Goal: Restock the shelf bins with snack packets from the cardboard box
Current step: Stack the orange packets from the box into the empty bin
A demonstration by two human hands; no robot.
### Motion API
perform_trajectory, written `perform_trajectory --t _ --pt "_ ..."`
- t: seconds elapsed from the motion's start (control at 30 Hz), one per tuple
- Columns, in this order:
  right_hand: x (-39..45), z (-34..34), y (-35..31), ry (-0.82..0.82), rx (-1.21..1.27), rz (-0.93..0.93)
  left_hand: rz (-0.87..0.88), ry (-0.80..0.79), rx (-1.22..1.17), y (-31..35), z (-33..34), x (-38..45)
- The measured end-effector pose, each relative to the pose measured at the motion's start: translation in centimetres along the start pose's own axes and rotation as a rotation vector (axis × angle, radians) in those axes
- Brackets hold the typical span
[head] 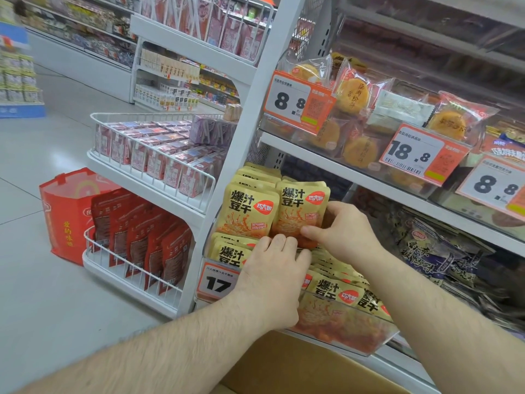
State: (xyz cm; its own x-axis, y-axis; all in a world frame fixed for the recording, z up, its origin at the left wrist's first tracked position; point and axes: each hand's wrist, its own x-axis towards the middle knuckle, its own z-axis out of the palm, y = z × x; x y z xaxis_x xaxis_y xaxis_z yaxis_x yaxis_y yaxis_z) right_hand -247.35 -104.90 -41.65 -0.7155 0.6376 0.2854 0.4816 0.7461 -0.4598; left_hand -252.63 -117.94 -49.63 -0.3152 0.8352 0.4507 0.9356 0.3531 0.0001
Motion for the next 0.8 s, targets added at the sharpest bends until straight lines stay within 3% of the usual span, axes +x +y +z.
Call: perform_trajectory --t 0.27,0.5,0.8 --pt "0.1 0.8 0.2 0.032 0.061 0.042 -0.008 -0.01 0.009 0.2 -0.1 0.0" --pt "0.0 0.0 0.7 -0.062 0.047 -0.013 -0.008 -0.022 0.002 0.1 -0.1 0.0" --pt "-0.1 -2.9 1.7 -0.018 -0.037 -0.109 -0.008 -0.02 0.023 0.2 -0.1 -0.3"
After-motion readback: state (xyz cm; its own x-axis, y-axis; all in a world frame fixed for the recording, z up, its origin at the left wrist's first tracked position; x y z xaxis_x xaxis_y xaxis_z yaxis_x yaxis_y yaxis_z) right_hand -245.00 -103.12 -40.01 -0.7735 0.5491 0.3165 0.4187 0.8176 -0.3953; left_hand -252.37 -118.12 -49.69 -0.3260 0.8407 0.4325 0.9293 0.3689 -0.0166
